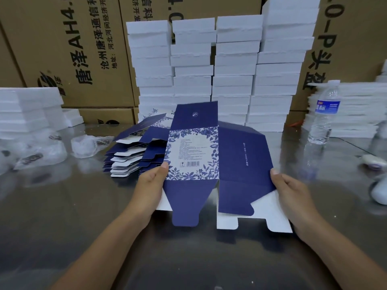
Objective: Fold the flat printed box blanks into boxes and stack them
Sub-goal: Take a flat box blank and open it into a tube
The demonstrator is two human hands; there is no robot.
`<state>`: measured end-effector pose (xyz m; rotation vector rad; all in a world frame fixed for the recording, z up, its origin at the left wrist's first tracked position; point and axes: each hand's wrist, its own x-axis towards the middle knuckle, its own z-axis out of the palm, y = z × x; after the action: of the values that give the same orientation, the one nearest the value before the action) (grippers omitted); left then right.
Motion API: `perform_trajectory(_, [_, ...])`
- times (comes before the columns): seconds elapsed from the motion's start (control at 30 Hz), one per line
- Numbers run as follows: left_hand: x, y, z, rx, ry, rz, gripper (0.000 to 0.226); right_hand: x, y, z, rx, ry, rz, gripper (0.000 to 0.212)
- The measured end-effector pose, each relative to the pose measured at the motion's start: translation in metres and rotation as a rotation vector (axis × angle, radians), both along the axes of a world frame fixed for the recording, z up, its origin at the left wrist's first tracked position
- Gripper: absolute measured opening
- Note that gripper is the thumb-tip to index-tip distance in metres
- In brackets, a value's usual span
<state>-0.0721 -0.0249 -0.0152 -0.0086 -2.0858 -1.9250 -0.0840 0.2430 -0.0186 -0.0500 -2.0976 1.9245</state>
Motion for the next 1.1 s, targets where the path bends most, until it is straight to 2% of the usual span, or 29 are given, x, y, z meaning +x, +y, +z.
perform_trajectory(0.13, [0.002,0.0,0.003,0.032,0.053,0.04,0.045,0.001,-0.002,0.0,-0.002,-0.041,0.012,0.046])
perform_trajectory(0.23, [0.002,0.0,0.004,0.05,0.025,0.045,0.047,0.001,0.0,0.0,0.059,-0.034,0.033,0.049])
perform_trajectory(0.4, [0.002,0.004,0.008,0.156,-0.083,0.039,0.044,-0.001,0.003,-0.002,0.001,-0.031,0.021,0.048])
perform_trajectory(0.53, [0.004,0.006,0.006,0.07,-0.069,-0.021,0.038,-0.004,0.004,-0.003,0.013,-0.007,0.004,0.049])
perform_trajectory(0.63, [0.006,0.004,0.008,0.138,-0.073,-0.02,0.036,-0.003,0.003,-0.006,0.094,0.043,-0.017,0.048])
perform_trajectory(0.7, [0.005,0.002,0.009,0.188,-0.08,-0.035,0.033,-0.002,0.001,-0.007,0.224,0.132,-0.08,0.037])
perform_trajectory(0.77, [0.006,0.002,0.01,0.2,-0.074,-0.056,0.032,0.0,-0.002,-0.007,0.317,0.171,-0.102,0.013])
perform_trajectory(0.93, [0.008,0.007,0.008,0.191,-0.044,-0.106,0.03,0.007,-0.005,-0.012,0.474,0.153,0.183,0.079])
perform_trajectory(1.03, [0.007,0.01,0.007,0.177,-0.01,-0.142,0.035,0.011,-0.006,-0.013,0.668,0.198,0.245,0.096])
perform_trajectory(1.1, [0.004,0.011,0.006,0.132,0.005,-0.202,0.044,0.011,-0.007,-0.012,0.713,0.223,0.233,0.103])
